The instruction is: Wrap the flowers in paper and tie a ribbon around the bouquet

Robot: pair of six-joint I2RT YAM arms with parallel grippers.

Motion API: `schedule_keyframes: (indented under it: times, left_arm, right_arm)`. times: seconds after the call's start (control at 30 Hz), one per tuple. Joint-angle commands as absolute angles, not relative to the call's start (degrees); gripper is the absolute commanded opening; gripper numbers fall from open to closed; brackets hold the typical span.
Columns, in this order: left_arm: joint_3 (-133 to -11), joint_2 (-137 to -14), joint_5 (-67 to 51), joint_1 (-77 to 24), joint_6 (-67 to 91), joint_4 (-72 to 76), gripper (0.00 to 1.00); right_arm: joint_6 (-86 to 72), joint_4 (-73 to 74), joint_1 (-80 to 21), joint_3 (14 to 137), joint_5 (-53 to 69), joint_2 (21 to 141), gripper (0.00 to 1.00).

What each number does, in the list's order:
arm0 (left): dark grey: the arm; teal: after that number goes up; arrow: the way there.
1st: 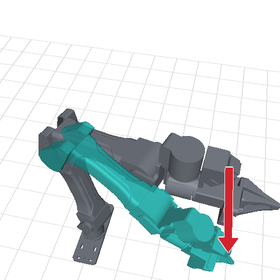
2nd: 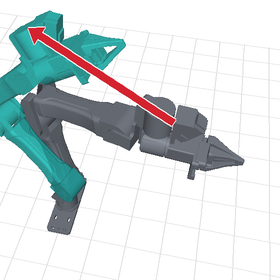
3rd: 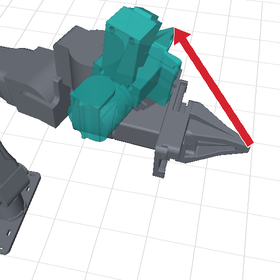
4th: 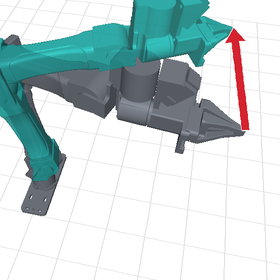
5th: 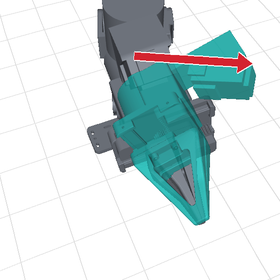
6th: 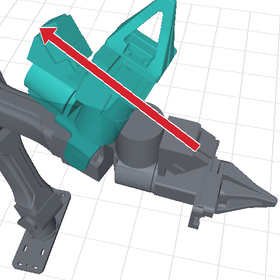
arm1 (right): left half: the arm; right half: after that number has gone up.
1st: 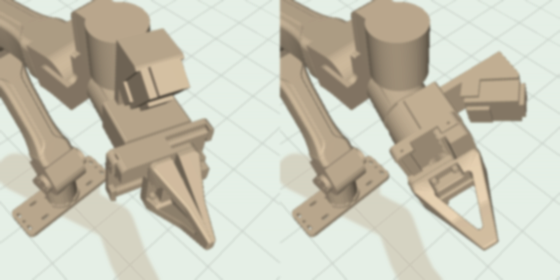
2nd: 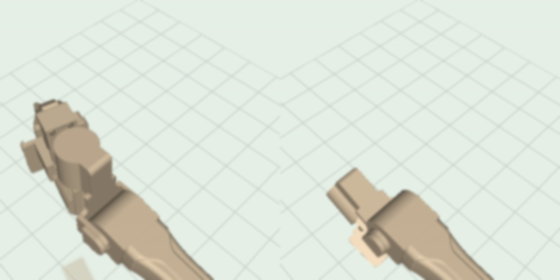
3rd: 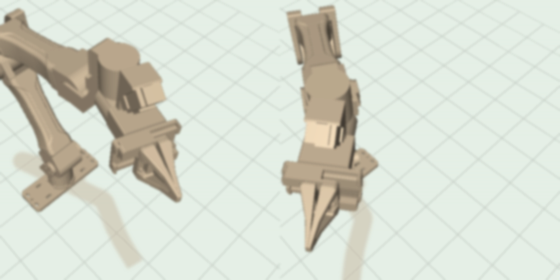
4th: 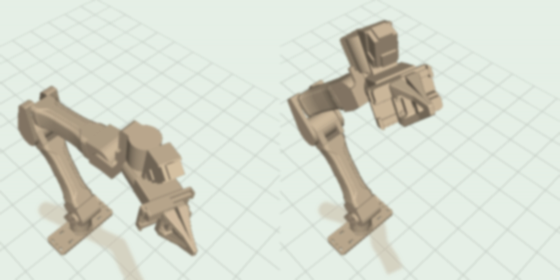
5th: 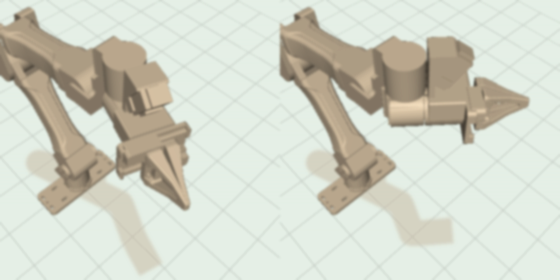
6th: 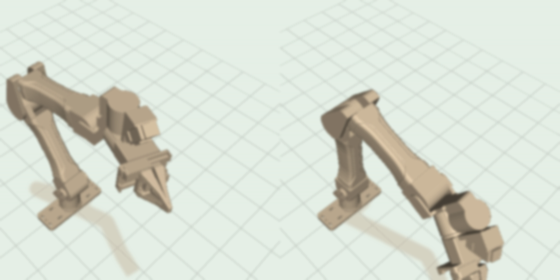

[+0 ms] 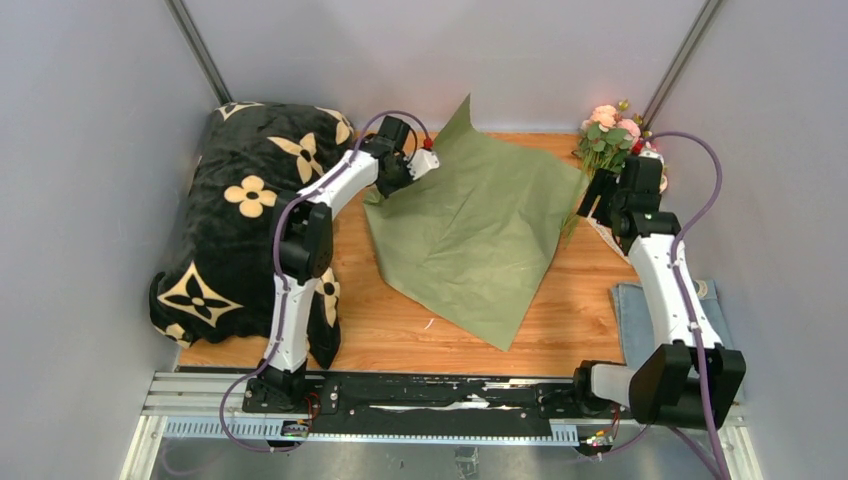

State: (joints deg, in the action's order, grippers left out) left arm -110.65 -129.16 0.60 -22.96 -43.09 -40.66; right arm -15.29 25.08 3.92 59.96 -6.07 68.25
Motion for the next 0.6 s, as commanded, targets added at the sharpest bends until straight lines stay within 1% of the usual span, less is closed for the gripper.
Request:
schedule_keyframes:
  times: [0.0,0.13,0.3,0.47,0.57]
  left_arm:
    - [-110.8,-118.2,-9.7,-23.1,-40.8,-49.9,0.0]
    - [-106.0,-111.1,-14.2,-24.5,-41.0,-56.7,0.0]
    - [-105.1,-111.4,-16.6,-24.4,-40.2,-60.3,0.0]
    - [-117.8,-118.9,-19.5,-24.3,-33.7,-63.0,0.0]
    - [-122.8,-123.0,-16.3,-24.3,-32.9,-63.1,0.0]
  right_arm:
    - [-13.2,22.5,7.1,65.2,-8.8,73.6,0.75]
    - [-12.7,21.9,8.6,74.7,-5.5,85.2,0.67]
    - [-11.2,21.1,8.6,86.1,-1.9,101.2,0.65]
    - [-10.8,22.9,8.7,98.1,-3.7,115.8,0.64]
    - [-10.5,24.0,8.8,104.6,-4.4,122.6,0.61]
